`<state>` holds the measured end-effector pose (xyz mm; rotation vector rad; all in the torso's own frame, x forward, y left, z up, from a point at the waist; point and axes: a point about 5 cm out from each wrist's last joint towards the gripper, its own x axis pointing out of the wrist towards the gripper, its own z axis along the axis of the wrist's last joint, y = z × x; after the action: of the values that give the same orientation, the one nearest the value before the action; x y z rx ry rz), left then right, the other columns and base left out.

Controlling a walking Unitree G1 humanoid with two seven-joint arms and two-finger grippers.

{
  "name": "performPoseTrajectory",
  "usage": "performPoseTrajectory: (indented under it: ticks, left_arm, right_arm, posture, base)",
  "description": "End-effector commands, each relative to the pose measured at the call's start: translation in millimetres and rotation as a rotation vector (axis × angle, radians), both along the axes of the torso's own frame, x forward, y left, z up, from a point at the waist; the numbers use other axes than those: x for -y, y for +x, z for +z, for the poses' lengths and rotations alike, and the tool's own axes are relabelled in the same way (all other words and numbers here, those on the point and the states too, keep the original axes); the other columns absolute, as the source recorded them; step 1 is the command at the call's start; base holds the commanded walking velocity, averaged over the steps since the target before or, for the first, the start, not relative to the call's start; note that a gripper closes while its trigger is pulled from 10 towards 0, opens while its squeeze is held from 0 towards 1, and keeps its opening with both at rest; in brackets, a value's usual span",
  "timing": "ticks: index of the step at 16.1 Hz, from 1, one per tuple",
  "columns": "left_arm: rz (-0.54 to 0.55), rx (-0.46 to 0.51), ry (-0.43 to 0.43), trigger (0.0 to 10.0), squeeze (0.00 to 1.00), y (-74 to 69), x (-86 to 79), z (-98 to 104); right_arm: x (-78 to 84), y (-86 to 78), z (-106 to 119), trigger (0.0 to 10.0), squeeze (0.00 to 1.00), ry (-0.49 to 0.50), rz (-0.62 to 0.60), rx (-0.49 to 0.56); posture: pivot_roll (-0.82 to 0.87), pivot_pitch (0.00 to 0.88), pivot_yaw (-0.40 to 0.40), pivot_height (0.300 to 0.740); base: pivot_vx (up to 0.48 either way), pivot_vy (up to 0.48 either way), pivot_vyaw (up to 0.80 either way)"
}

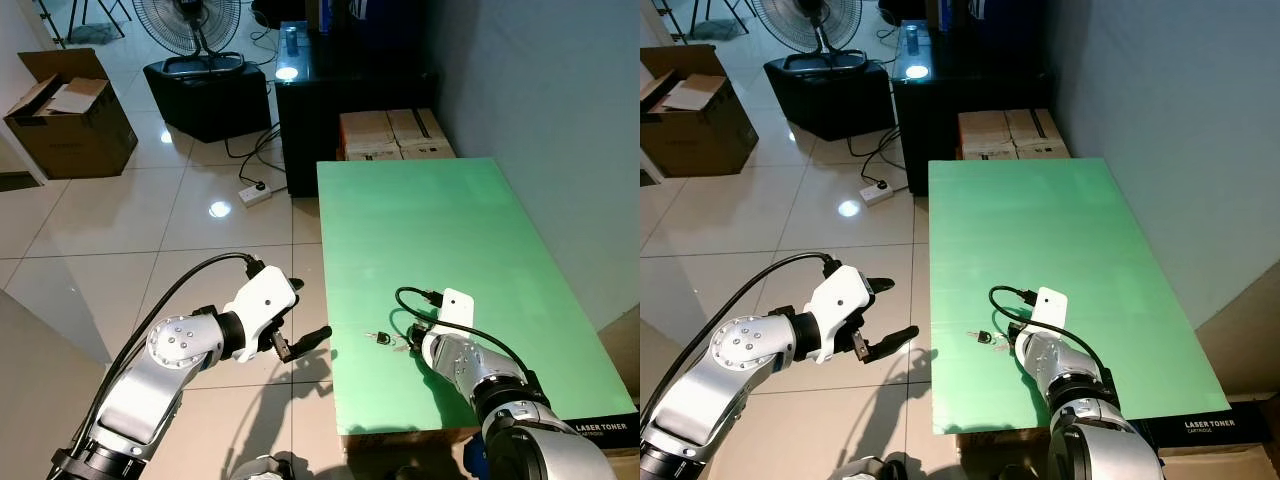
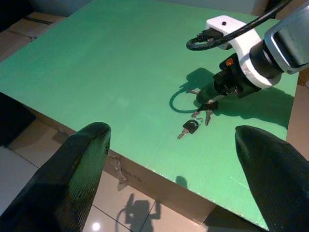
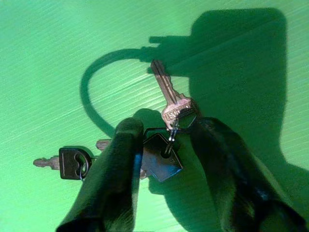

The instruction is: Hang keys on a hook

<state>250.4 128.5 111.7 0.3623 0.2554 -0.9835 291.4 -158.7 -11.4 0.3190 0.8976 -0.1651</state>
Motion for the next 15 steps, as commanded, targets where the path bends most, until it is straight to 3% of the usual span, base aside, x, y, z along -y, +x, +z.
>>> performPoseTrajectory:
  ticks: [1, 15]
  left_arm:
    - [-0.007, 0.014, 0.007, 10.0, 0.00, -0.5, -1.6, 5.1]
    - [-0.005, 0.016, 0.013, 10.0, 0.00, -2.4, -3.1, 4.4]
  right_arm:
    - [-2.1, 4.0, 3.2, 0.0, 0.00, 0.012, -0.004, 0.013]
    - [-1.0, -0.3, -2.0, 0.0, 0.00, -0.002, -0.010, 0.010]
  posture:
    - [0.00, 0.065, 0.063, 0.740]
    - [0.00, 0.038, 0.062, 0.740]
  base:
    - [0.000, 0.000, 0.00]
    - [0.000, 0.000, 0.00]
